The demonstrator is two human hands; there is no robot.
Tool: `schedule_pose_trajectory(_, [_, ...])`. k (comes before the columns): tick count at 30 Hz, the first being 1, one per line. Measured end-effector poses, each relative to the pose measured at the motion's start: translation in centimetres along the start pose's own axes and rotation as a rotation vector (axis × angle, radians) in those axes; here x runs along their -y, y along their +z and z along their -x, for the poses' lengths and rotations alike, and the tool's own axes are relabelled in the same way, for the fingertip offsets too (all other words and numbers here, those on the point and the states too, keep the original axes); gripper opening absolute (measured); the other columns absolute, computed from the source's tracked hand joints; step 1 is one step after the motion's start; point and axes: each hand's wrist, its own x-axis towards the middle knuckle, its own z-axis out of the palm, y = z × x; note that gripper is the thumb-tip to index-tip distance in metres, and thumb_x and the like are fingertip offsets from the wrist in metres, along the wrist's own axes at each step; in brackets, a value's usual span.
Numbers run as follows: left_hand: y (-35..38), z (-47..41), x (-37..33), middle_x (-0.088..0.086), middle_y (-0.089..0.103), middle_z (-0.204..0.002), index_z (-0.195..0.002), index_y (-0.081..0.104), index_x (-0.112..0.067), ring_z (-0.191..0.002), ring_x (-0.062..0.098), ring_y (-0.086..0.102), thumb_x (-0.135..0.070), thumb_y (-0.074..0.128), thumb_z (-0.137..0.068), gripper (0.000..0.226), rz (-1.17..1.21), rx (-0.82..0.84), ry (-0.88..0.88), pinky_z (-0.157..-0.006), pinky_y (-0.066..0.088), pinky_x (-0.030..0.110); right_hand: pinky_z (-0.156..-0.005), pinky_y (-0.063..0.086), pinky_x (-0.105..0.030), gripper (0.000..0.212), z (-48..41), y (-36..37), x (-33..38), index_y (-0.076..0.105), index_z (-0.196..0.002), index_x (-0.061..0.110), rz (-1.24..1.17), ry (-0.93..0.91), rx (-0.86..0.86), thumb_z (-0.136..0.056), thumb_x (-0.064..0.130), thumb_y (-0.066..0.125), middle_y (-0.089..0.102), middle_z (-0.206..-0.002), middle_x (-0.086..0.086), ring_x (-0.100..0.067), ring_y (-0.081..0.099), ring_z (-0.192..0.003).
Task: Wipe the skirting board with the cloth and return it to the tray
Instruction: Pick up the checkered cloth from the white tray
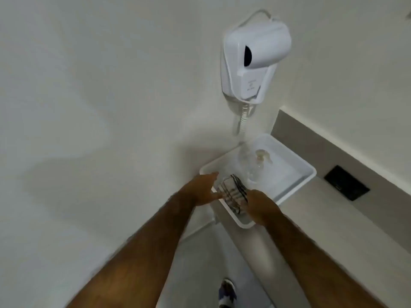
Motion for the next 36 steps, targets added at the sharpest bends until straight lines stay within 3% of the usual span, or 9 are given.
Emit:
schedule_pose_trajectory(2, [1.4,-3.0,-0.2,0.013,0.038,-0.165,-0.162,0.026,-0.007,-0.151,0.028,0.038,-0.045,0.064,-0.098,0.084,-0.042,0.100,-0.001,-0.121,0.030,0.035,-0.101,0.056,-0.039,0.039,-0.7,-0.1,-1.0,0.062,-0.134,0.011,-0.002,0.047,-0.009,-0.112,0.043,0.052,0.067,-0.129,-0.011,-0.027,0.065,-0.117])
schedule_pose_trajectory(6, [3.4,-8.3,-0.8,0.015,0.020,-0.171,-0.164,0.016,-0.006,-0.158,0.029,0.020,-0.040,0.057,-0.103,0.081,-0.035,0.152,-0.109,-0.126,0.017,0.037,-0.104,0.053,-0.037,0.044,-2.0,-0.1,-2.0,0.052,-0.142,0.009,0.025,0.105,-0.017,-0.114,0.042,0.054,0.064,-0.133,-0.010,-0.026,0.062,-0.123])
schedule_pose_trajectory(14, [7.3,-14.0,-1.2,0.018,0.060,-0.140,-0.133,0.058,0.001,-0.129,0.032,0.059,-0.015,0.056,-0.101,0.036,-0.178,0.160,-0.192,-0.104,0.047,0.036,-0.104,0.053,-0.036,0.040,-5.3,1.3,-3.2,0.061,-0.131,0.010,0.085,0.208,0.121,-0.108,0.042,0.066,0.067,-0.132,-0.010,-0.026,0.064,-0.124])
schedule_pose_trajectory(20, [7.5,-14.5,0.0,0.017,0.067,-0.131,-0.122,0.067,0.000,-0.124,0.032,0.063,-0.021,0.061,-0.098,0.033,-0.083,0.162,-0.219,-0.099,0.052,0.035,-0.105,0.056,-0.037,0.030,-6.2,1.2,-3.3,0.064,-0.127,0.010,0.021,0.257,0.143,-0.104,0.030,0.069,0.068,-0.129,-0.010,-0.027,0.065,-0.122])
schedule_pose_trajectory(22, [6.8,-14.4,0.3,0.016,0.071,-0.121,-0.112,0.070,0.001,-0.117,0.031,0.066,-0.028,0.060,-0.099,0.034,-0.002,0.129,-0.234,-0.091,0.051,0.032,-0.101,0.059,-0.038,0.030,-6.1,0.6,-2.8,0.065,-0.124,0.010,-0.071,0.272,0.143,-0.102,0.029,0.071,0.070,-0.124,-0.010,-0.027,0.068,-0.116])
schedule_pose_trajectory(26, [4.3,-12.9,0.2,0.015,0.067,-0.098,-0.092,0.064,-0.006,-0.096,0.028,0.064,-0.032,0.063,-0.094,0.026,0.157,0.037,-0.232,-0.078,0.045,0.032,-0.090,0.065,-0.040,0.038,-5.5,-1.3,-1.2,0.060,-0.123,0.009,-0.270,0.279,0.083,-0.098,0.032,0.076,0.072,-0.115,-0.010,-0.027,0.072,-0.103])
schedule_pose_trajectory(29, [1.8,-10.6,0.8,0.000,0.052,-0.080,-0.071,0.043,-0.020,-0.084,0.020,0.053,-0.028,0.068,-0.090,0.032,0.269,-0.086,-0.208,-0.066,0.039,0.027,-0.077,0.064,-0.037,0.041,-4.5,-3.5,0.8,0.053,-0.121,0.007,-0.305,0.218,0.013,-0.097,0.028,0.079,0.069,-0.108,-0.012,-0.030,0.073,-0.097])
schedule_pose_trajectory(32, [-1.0,-7.8,1.1,0.001,0.054,-0.085,-0.086,0.051,-0.011,-0.083,0.019,0.051,-0.019,0.066,-0.091,0.018,0.320,-0.179,-0.191,-0.055,0.035,0.022,-0.070,0.061,-0.032,0.041,-3.3,-5.6,3.0,0.053,-0.120,0.011,-0.340,0.138,-0.059,-0.096,0.028,0.082,0.068,-0.101,-0.007,-0.027,0.073,-0.091])
schedule_pose_trajectory(36, [-4.4,-3.4,2.2,0.011,0.064,-0.093,-0.100,0.063,-0.001,-0.085,0.021,0.056,-0.013,0.067,-0.087,0.018,0.388,-0.321,-0.182,-0.062,0.041,0.025,-0.079,0.059,-0.031,0.024,-1.4,-7.9,6.4,0.065,-0.118,0.008,-0.212,-0.017,-0.170,-0.099,0.019,0.074,0.074,-0.107,-0.010,-0.027,0.073,-0.098])
